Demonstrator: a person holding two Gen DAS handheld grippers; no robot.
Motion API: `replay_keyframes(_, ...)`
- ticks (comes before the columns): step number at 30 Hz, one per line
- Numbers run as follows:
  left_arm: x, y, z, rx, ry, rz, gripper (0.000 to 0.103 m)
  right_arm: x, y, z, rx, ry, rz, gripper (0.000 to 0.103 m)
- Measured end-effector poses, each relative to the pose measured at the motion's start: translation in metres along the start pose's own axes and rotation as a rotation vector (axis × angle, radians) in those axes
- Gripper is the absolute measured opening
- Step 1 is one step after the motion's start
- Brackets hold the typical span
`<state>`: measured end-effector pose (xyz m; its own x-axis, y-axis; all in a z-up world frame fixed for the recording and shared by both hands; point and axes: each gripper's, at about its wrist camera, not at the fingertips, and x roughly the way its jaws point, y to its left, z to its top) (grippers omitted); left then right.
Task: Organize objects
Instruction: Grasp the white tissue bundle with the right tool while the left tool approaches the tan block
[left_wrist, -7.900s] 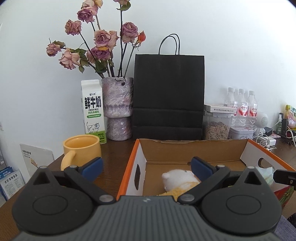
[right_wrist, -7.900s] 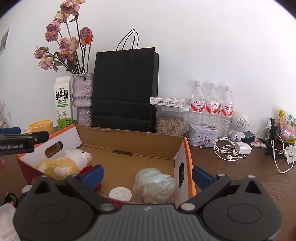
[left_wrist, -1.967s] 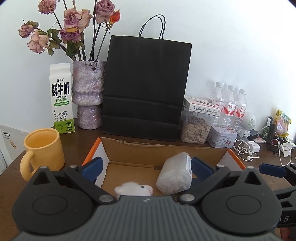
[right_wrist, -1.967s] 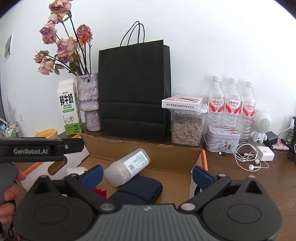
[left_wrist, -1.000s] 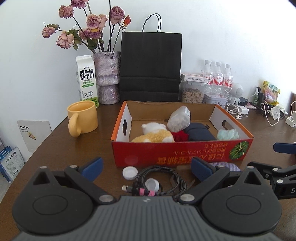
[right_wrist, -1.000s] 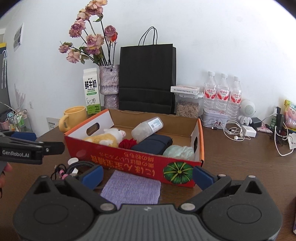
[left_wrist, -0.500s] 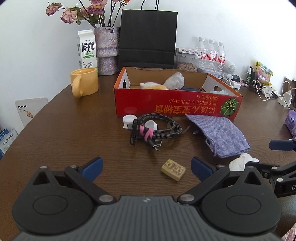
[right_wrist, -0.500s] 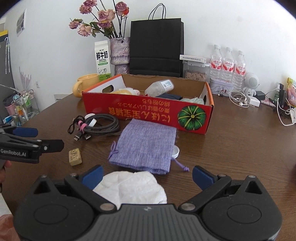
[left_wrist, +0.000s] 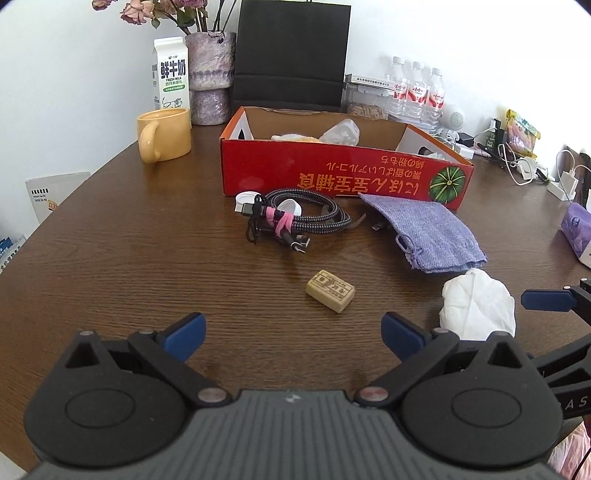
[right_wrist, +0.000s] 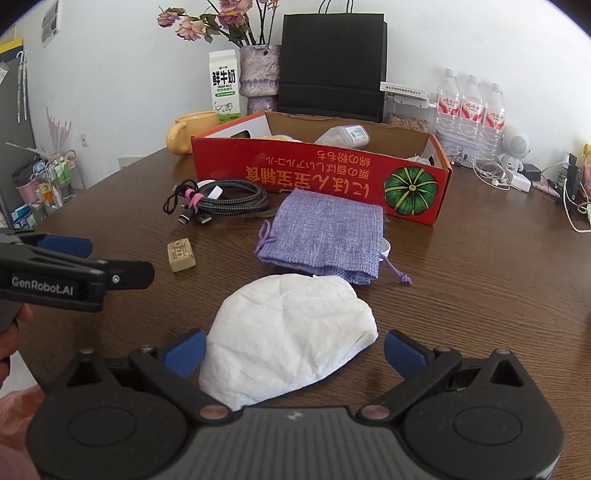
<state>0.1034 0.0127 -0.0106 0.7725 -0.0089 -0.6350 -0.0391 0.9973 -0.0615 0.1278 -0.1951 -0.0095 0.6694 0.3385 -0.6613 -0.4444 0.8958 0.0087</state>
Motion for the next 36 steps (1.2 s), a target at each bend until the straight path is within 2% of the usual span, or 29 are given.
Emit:
replay_keyframes(8,0.002,0.001,-0.001,-0.007,0.004,0.004,0.103,0.017,0.003,0.011,-0.004,-0.004,0.004,0.103)
replay_keyframes(13,0.004,0.001,-0.001,-0.008,0.013,0.004,0.103,0.030,0.005,0.011,-0.005,0.028,0.017,0.103)
replay_keyframes(20,0.006,0.000,-0.002,-0.005,0.023,0.003,0.103,0.027,0.009,0.004,-0.029,-0.024,0.011,0.101)
replay_keyframes(27,0.006,0.000,-0.002,-0.004,0.024,0.004,0.103,0.018,0.014,-0.001,-0.068,-0.067,0.020,0.086)
replay_keyframes(36,0.009,-0.001,-0.001,0.000,0.028,-0.005,0.103,0.003,-0.005,-0.002,0.020,-0.125,0.002,0.086)
